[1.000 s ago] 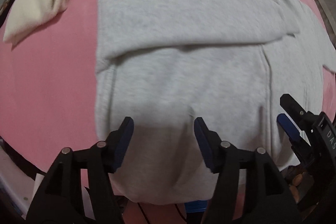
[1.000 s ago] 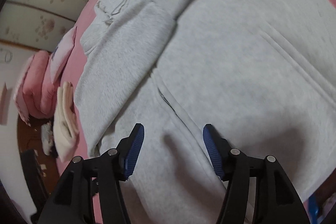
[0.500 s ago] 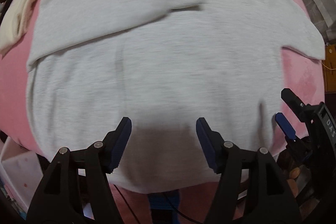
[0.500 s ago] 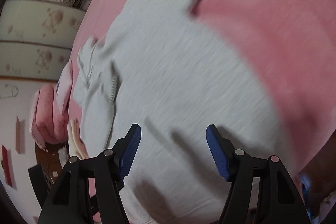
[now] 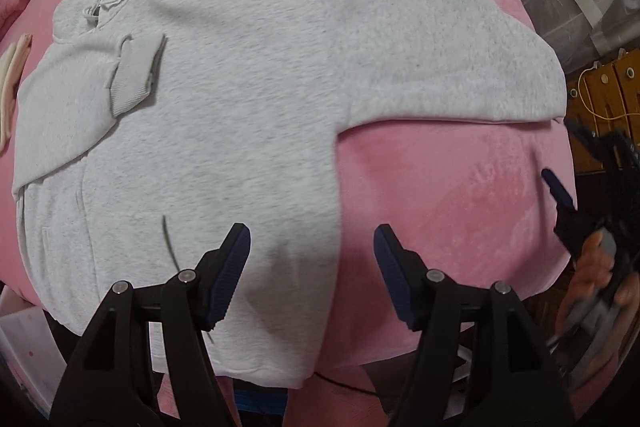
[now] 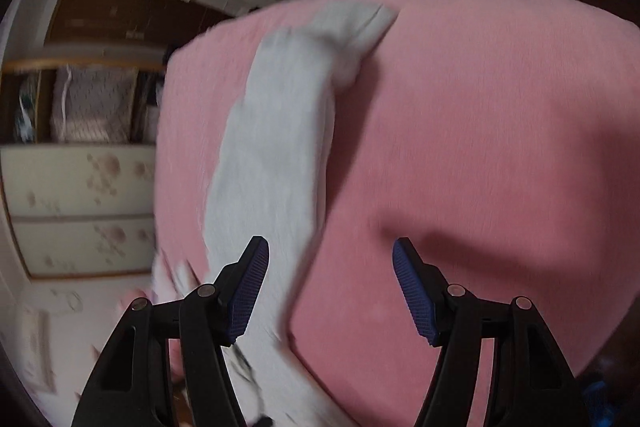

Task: Fold large clothes
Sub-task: 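Grasp the other sleeve cuff with the right gripper, then carry the sleeve cuff across the hoodie body with the right gripper and release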

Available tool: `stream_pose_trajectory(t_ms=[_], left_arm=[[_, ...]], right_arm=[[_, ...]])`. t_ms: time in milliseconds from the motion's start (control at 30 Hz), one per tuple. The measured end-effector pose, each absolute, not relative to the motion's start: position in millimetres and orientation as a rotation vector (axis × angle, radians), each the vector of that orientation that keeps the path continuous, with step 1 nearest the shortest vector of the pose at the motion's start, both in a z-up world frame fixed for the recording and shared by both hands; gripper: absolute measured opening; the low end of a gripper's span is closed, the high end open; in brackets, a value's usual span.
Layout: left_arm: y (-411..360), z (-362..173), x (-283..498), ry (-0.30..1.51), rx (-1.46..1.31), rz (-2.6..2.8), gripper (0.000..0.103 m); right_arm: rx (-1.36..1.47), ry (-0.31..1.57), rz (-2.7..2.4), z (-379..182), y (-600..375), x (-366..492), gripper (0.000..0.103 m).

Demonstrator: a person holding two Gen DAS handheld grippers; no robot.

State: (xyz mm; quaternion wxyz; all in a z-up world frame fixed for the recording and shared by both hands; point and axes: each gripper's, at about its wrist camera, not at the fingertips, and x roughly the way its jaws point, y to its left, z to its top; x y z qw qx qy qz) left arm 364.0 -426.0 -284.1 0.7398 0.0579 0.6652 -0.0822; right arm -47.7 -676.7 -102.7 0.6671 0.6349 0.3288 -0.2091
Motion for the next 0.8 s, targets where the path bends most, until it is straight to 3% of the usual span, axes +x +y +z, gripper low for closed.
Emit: stream_pose_trajectory(t_ms=[267, 500, 700, 800], left_arm=[[-431.0, -315.3, 378.2, 1.483, 0.195, -0.125, 0.062], [-431.4, -314.3, 386.2, 1.469, 0.180, -0.108, 0.062], [-414.3, -302.0, 389.5, 1.441, 0.130, -0.108, 0.062], [-397.5, -296.7, 392.9, 1.424, 0.098, -0.104, 0.062]], right_arm=[[1.715, 0.584, -0.474, -122.7, -731.1, -17.6, 0.064], [1.771, 0.502, -0.455, -109.6, -743.3, -9.1, 0.032], [1.698, 0.452, -0.510, -83.0, -738.9, -33.2, 0.026], [1.604, 0.429, -0.541, -39.1, -729.7, -21.4, 0.026]])
